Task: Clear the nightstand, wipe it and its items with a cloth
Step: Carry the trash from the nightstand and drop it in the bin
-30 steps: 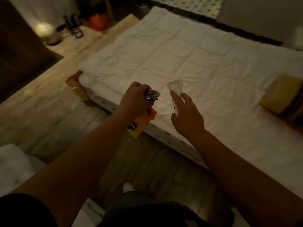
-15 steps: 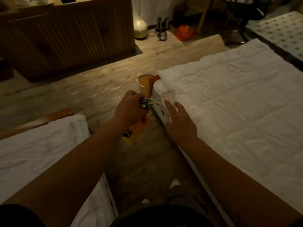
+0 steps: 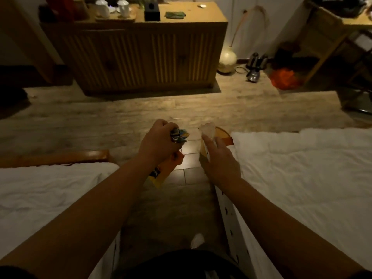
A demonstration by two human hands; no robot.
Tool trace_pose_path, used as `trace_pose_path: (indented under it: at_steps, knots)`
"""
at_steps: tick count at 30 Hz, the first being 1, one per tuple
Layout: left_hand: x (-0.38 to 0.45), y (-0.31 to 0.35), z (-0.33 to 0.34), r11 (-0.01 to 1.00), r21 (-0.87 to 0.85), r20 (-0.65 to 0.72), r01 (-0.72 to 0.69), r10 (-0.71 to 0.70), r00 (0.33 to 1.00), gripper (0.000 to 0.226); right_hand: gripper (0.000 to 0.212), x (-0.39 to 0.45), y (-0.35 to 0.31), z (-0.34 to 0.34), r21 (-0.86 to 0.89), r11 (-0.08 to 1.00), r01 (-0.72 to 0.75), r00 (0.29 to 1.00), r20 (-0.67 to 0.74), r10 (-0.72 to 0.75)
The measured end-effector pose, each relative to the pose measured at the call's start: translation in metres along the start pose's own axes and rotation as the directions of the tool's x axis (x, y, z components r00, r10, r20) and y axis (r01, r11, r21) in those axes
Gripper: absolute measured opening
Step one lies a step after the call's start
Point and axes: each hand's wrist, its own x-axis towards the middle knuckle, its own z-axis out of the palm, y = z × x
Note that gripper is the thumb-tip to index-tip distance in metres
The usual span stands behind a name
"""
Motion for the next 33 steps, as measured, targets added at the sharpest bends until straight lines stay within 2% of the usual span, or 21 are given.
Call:
trace_pose_path:
  at_steps: [6,13,20,23,25,27,33]
  knots:
    - [0.093,-0.026,0.005,0.998,0.008,-0.016,0.062,-0.062,0.998,0.055,0.087,0.107,0.002,0.010,-0.015,0.999,0.039,0.999,0.022,-0.039]
    - [0.239,-0.087,0.020,0.999,-0.002,0.047,0.041,-0.041,0.998,0.055,0.087,0.237,-0.002,0.058,-0.022,1.000,-0.017,1.000,0.004,0.018]
    - [0.393,-0.115,0.013,0.999,-0.007,0.180,-0.047,0.047,0.983,0.053,0.082,0.347,-0.015,0.075,0.026,0.969,-0.244,0.969,-0.043,0.245]
    - [0.438,-0.117,0.025,0.997,-0.002,0.247,-0.076,0.074,0.966,0.056,0.076,0.373,-0.005,0.074,0.058,0.944,-0.326,0.942,-0.062,0.329]
    - [0.452,-0.118,0.030,0.996,-0.022,0.248,-0.082,0.085,0.965,0.057,0.073,0.382,0.001,0.075,0.067,0.941,-0.331,0.941,-0.057,0.334]
    - [0.489,-0.106,0.062,0.990,-0.055,0.316,-0.128,0.139,0.938,0.056,0.075,0.403,0.032,0.077,0.106,0.892,-0.440,0.894,-0.047,0.446]
    - [0.559,-0.074,0.149,0.973,-0.047,0.458,-0.228,0.224,0.860,0.056,0.082,0.444,0.110,0.098,0.098,0.776,-0.623,0.769,-0.105,0.631]
